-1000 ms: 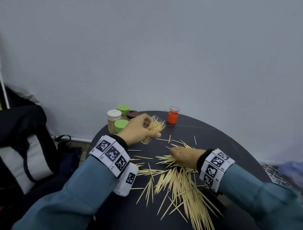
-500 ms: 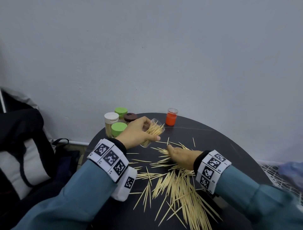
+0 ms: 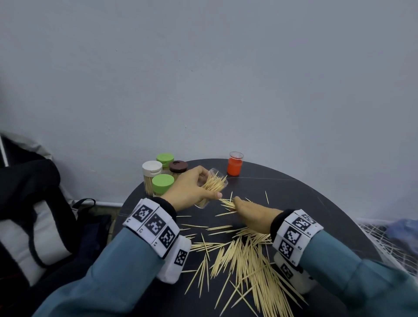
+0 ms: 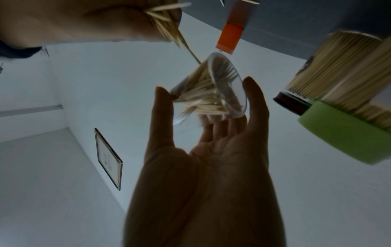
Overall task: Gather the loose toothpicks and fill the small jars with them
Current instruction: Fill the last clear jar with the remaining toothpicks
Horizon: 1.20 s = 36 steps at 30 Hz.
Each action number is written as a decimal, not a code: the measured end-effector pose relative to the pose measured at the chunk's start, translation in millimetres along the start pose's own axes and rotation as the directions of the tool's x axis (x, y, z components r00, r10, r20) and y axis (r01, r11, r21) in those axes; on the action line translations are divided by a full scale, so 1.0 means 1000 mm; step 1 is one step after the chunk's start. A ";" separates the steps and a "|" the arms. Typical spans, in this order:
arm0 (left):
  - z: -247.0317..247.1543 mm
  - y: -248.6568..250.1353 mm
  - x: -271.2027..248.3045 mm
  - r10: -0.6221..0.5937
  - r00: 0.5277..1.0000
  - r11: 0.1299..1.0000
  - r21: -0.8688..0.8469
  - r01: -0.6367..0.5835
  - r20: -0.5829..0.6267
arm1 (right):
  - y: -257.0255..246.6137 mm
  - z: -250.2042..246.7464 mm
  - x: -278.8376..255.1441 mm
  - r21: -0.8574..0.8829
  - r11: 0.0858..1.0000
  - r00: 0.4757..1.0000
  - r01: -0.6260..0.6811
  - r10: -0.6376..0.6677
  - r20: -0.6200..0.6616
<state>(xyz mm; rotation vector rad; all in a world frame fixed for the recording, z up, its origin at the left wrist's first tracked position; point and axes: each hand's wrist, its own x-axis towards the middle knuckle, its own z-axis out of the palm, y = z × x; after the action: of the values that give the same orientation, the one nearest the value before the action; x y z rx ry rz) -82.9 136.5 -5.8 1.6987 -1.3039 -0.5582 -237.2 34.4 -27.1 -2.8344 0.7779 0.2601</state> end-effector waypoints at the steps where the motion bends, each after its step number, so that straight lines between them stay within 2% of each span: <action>1: 0.000 0.000 0.000 0.004 1.000 1.000 -0.003 -0.004 -0.002 | 0.000 -0.001 -0.001 0.028 1.000 1.000 0.010 -0.009 -0.023; 4: 0.000 0.001 0.001 0.005 1.000 1.000 0.000 -0.005 0.000 | 0.000 -0.003 -0.003 0.121 0.992 0.994 0.042 -0.029 -0.102; 8: -0.001 0.001 0.001 0.015 1.000 1.000 -0.027 -0.015 -0.017 | 0.004 -0.007 -0.007 0.284 0.958 0.986 0.042 0.007 -0.168; 11: -0.002 0.002 0.002 0.006 0.999 0.999 -0.043 -0.008 -0.053 | 0.009 -0.008 -0.006 0.436 0.899 0.970 0.044 0.066 -0.234; 13: -0.002 0.002 0.003 0.000 0.997 0.999 -0.044 -0.003 -0.073 | 0.010 -0.009 -0.005 0.539 0.836 0.953 0.101 0.074 -0.293; 15: -0.002 -0.001 0.004 -0.014 0.997 0.999 -0.043 0.011 -0.069 | 0.008 -0.012 -0.003 0.679 0.715 0.936 0.170 0.098 -0.337; 17: -0.001 -0.003 0.005 -0.024 0.999 0.999 -0.032 0.022 -0.047 | 0.005 -0.014 0.000 0.813 0.531 0.918 0.239 0.151 -0.368; 19: 0.001 -0.003 0.005 -0.026 0.999 0.999 -0.019 0.026 -0.019 | 0.001 -0.018 0.003 0.866 0.371 0.885 0.335 0.191 -0.424; 25: 0.005 -0.003 0.004 -0.030 0.995 0.999 -0.026 0.032 0.090 | -0.018 -0.046 0.009 0.798 0.042 0.752 0.601 0.308 -0.583; 27: 0.007 -0.003 0.005 -0.024 0.991 1.000 -0.005 0.025 0.128 | -0.026 -0.055 0.010 0.750 -0.061 0.726 0.659 0.312 -0.613; 28: 0.008 -0.003 0.005 -0.024 0.989 1.000 0.018 0.021 0.146 | -0.030 -0.058 0.010 0.739 -0.083 0.722 0.668 0.311 -0.618; 30: 0.010 -0.003 0.006 -0.031 0.986 0.998 0.050 0.023 0.165 | -0.034 -0.058 0.011 0.759 -0.034 0.731 0.650 0.303 -0.612; 33: 0.012 -0.002 0.005 -0.026 0.987 0.999 0.043 0.020 0.156 | -0.040 -0.048 0.014 0.804 0.203 0.761 0.558 0.260 -0.594; 34: 0.012 -0.001 0.005 -0.032 0.990 0.999 0.047 0.026 0.137 | -0.041 -0.044 0.014 0.812 0.249 0.777 0.528 0.245 -0.580; 35: 0.012 0.000 0.006 -0.042 0.992 0.998 0.051 0.037 0.118 | -0.043 -0.041 0.014 0.822 0.254 0.792 0.510 0.234 -0.564; 36: 0.012 0.001 0.006 -0.053 0.993 0.997 0.053 0.048 0.107 | -0.045 -0.038 0.013 0.836 0.217 0.808 0.504 0.224 -0.545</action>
<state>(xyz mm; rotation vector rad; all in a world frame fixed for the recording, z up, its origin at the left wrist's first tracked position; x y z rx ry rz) -91.5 126.4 -9.7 1.7673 -1.3647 -0.6601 -198.2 57.6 12.9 -1.5893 0.4170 -0.9067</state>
